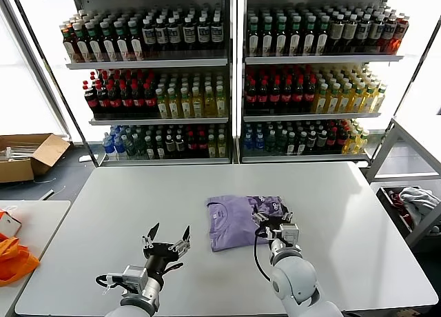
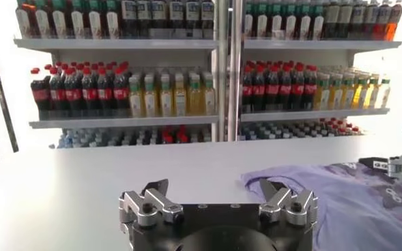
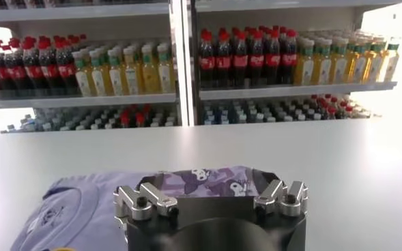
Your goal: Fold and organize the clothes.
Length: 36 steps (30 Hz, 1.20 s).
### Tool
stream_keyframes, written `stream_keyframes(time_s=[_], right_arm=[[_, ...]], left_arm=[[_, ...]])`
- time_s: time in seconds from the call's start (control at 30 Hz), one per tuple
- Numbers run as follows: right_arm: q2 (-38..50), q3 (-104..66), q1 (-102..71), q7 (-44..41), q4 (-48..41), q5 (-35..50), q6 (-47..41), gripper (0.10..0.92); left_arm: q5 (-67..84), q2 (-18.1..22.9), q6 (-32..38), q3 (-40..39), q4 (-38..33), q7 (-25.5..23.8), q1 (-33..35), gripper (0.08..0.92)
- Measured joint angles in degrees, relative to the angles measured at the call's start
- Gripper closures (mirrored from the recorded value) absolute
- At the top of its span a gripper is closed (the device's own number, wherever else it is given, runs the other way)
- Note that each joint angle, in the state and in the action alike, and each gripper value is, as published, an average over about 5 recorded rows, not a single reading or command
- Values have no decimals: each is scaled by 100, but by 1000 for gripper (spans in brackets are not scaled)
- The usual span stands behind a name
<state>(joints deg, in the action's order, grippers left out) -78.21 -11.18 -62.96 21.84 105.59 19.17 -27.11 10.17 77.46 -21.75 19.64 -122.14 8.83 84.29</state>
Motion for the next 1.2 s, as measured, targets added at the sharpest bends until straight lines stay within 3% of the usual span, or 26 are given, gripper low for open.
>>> stream_keyframes(time_s=[0.8, 1.2], right_arm=[[-351, -108, 85, 3, -624, 139, -164, 203], [-241, -237, -127, -92, -100, -207, 25, 203]], left_arm=[[-37, 22, 37, -55, -107, -44, 177, 177], [-38, 118, 152, -4, -232, -77, 285, 177]])
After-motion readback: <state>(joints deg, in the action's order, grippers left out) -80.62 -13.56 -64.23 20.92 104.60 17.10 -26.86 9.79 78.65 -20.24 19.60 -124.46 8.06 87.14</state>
